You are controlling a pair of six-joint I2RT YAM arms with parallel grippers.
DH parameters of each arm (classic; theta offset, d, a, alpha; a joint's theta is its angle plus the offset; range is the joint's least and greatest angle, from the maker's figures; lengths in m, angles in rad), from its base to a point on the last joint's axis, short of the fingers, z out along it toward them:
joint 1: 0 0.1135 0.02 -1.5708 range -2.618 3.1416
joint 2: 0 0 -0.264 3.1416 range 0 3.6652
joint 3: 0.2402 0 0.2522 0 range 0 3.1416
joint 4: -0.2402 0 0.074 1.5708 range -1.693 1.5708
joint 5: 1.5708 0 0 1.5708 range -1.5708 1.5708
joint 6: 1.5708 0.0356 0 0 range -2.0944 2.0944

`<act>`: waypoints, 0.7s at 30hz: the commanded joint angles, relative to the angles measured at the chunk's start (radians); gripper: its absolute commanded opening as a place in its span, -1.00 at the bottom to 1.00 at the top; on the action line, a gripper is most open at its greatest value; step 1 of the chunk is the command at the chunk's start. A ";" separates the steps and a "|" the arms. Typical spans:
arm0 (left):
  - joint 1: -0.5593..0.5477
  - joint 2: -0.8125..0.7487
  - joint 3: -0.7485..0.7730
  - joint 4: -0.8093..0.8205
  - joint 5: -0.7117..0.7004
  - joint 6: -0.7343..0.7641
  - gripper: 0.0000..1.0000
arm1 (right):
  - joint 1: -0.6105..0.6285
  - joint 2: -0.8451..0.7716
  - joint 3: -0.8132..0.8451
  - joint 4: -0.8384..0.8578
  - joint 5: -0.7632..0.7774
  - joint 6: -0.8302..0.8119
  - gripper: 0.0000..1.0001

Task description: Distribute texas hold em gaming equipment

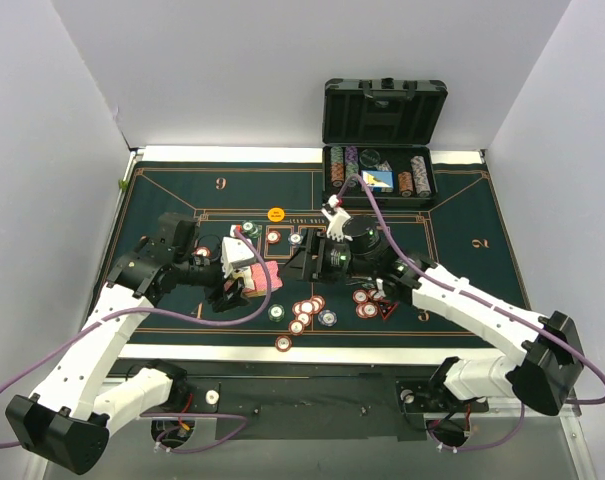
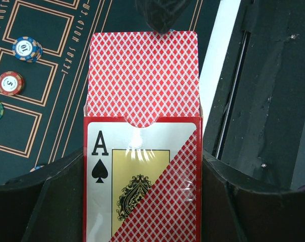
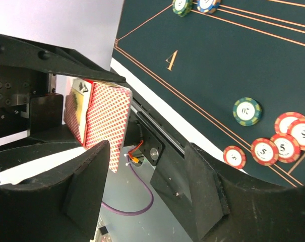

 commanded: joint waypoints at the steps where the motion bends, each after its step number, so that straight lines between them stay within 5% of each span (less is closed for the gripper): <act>1: -0.001 -0.032 0.025 0.025 0.039 0.015 -1.00 | 0.021 0.007 0.055 0.062 -0.016 0.016 0.13; 21: -0.002 -0.028 0.045 0.079 0.045 -0.025 -1.00 | 0.078 0.057 0.043 0.077 -0.024 0.020 0.02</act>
